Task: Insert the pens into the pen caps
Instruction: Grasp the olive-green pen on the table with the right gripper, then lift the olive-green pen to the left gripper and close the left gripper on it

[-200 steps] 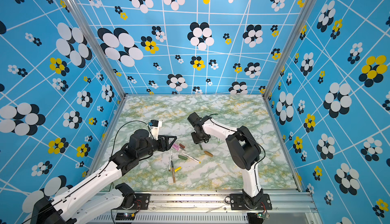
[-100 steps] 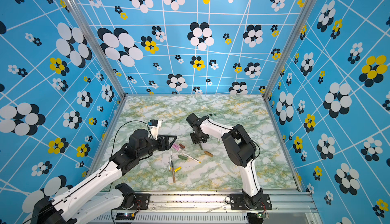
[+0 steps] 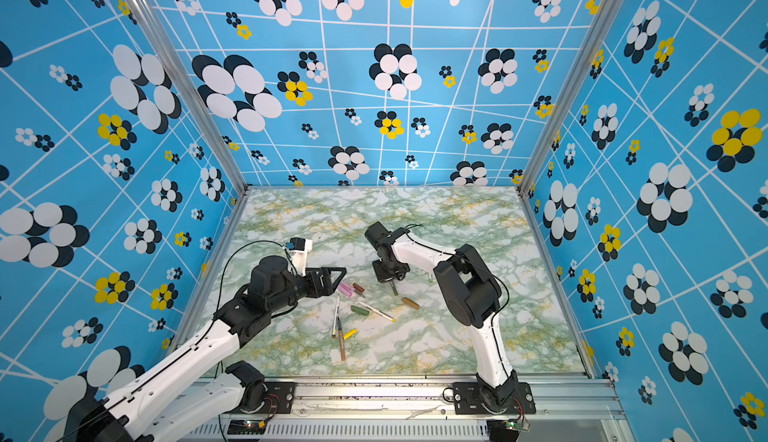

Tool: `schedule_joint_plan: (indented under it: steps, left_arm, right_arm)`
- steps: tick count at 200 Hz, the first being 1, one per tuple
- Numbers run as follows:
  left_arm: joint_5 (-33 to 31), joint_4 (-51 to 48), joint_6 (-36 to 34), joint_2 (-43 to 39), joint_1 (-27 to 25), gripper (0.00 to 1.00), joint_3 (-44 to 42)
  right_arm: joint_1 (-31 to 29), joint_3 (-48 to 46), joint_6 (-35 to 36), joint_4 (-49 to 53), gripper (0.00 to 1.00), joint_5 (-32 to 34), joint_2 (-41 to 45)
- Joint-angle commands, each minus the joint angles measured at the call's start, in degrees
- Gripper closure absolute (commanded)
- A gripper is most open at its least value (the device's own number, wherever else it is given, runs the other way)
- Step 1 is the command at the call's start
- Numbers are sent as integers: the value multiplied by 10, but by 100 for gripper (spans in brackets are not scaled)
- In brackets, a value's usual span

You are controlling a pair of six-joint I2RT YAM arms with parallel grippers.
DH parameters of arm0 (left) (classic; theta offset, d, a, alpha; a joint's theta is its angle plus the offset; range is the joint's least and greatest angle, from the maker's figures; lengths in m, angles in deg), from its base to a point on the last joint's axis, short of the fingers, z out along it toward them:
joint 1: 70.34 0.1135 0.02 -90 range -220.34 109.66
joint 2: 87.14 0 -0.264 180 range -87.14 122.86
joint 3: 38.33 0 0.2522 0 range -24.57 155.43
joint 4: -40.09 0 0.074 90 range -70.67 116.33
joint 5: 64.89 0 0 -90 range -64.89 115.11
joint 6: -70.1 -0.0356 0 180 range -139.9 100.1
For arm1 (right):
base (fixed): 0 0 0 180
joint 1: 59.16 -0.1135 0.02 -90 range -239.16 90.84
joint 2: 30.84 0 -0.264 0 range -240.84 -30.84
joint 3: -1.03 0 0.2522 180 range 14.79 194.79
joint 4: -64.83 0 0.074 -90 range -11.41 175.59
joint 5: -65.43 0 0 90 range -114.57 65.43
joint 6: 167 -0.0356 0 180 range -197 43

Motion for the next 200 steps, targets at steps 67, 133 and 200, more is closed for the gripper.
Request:
schedule_joint_plan:
  steps: [67, 133, 200]
  left_arm:
    - [126, 52, 48, -28, 49, 1, -30]
    - [208, 87, 51, -28, 50, 1, -27]
    - [221, 158, 72, 56, 49, 8, 2]
  right_arm:
    - [26, -10, -117, -144, 94, -192, 154]
    - [27, -43, -197, -270, 94, -316, 209]
    - [20, -81, -211, -313, 95, -377, 229]
